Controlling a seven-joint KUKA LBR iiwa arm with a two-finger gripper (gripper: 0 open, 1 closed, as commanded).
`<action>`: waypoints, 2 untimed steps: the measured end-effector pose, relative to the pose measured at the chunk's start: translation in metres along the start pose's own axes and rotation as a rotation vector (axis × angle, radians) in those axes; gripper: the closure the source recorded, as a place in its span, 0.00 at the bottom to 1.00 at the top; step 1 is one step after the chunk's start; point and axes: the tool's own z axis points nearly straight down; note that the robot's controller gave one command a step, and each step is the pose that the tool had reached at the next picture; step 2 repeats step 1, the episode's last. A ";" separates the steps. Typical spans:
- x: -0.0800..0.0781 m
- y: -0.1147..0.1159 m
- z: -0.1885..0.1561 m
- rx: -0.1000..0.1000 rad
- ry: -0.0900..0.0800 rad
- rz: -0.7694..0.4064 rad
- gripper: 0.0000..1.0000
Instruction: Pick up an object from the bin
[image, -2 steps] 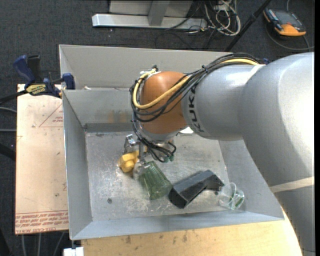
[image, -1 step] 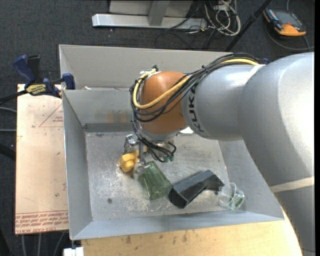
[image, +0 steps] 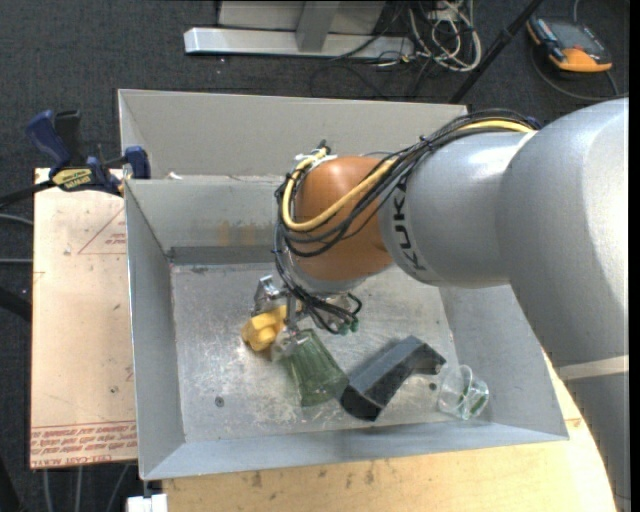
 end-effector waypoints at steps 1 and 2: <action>-0.051 0.017 -0.184 0.005 0.037 -0.019 1.00; -0.051 0.017 -0.184 0.005 0.037 -0.019 1.00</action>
Offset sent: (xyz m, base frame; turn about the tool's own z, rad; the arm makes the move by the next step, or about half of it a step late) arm 0.0000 0.0000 0.0000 0.0000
